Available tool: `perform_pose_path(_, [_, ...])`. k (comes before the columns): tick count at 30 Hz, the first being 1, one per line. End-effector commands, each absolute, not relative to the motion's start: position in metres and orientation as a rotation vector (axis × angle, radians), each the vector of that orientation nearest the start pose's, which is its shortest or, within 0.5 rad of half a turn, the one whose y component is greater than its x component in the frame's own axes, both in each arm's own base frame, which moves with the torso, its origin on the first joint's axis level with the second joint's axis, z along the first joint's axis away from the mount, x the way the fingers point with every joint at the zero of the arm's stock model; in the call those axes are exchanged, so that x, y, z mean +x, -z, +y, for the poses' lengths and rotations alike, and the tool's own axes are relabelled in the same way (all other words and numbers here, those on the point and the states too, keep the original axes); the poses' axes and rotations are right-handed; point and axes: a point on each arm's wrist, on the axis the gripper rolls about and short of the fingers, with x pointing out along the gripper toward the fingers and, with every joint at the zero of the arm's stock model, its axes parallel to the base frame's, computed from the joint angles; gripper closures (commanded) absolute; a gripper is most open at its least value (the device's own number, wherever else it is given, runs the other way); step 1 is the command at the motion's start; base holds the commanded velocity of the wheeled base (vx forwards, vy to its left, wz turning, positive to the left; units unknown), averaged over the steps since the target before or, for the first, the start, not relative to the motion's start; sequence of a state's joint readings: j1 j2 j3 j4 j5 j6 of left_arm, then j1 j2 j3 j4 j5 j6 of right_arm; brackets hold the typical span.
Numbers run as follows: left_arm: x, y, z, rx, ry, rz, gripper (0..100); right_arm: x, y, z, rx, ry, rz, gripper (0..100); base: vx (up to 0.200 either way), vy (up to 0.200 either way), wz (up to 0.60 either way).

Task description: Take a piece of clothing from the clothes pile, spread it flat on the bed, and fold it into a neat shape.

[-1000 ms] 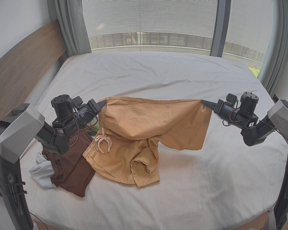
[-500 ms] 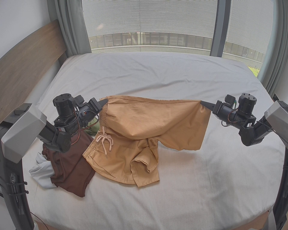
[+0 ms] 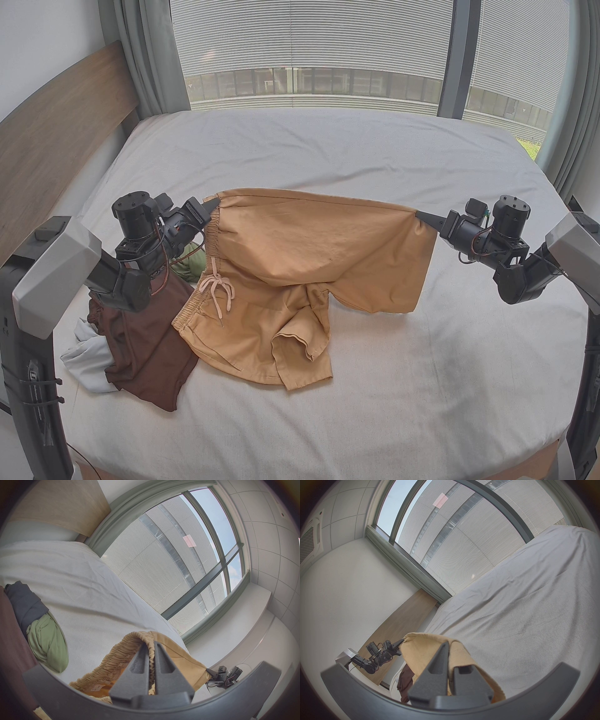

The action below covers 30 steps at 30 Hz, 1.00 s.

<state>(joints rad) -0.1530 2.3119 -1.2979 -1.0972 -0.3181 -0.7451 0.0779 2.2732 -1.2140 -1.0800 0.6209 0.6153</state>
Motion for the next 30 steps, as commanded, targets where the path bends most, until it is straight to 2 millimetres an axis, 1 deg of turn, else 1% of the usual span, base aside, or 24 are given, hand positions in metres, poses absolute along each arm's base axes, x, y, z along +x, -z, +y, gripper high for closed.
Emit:
perform_pose_path(1, [0.456,-0.120,-0.077,-0.724,0.474,0.089,100,0.445,-0.112,0.048,0.584,-0.682,0.197,100,0.000,0.000,0.00])
perform_pose_path(5, [0.458,-0.119,-0.076,-0.725,0.471,0.088,100,0.447,-0.109,0.048,0.583,-0.682,0.198,100,0.000,0.000,0.00])
perform_pose_path(17, [0.460,-0.118,-0.076,-0.724,0.462,0.085,100,0.451,-0.114,0.048,0.578,-0.686,0.183,100,0.000,0.000,0.00])
perform_pose_path(19, [0.460,-0.119,-0.076,-0.726,0.460,0.085,100,0.452,-0.112,0.049,0.578,-0.686,0.185,100,0.000,0.000,0.00])
perform_pose_path(26, [0.464,-0.123,-0.070,-0.726,0.442,0.071,100,0.457,-0.109,0.050,0.576,-0.691,0.178,100,0.000,0.000,0.00])
perform_pose_path(27, [0.465,-0.123,-0.069,-0.726,0.438,0.073,0,0.458,-0.111,0.050,0.574,-0.693,0.171,0,0.000,0.000,0.00])
perform_pose_path(30, [0.469,-0.121,-0.066,-0.726,0.424,0.064,0,0.463,-0.111,0.051,0.573,-0.677,0.149,0,0.000,0.000,0.00])
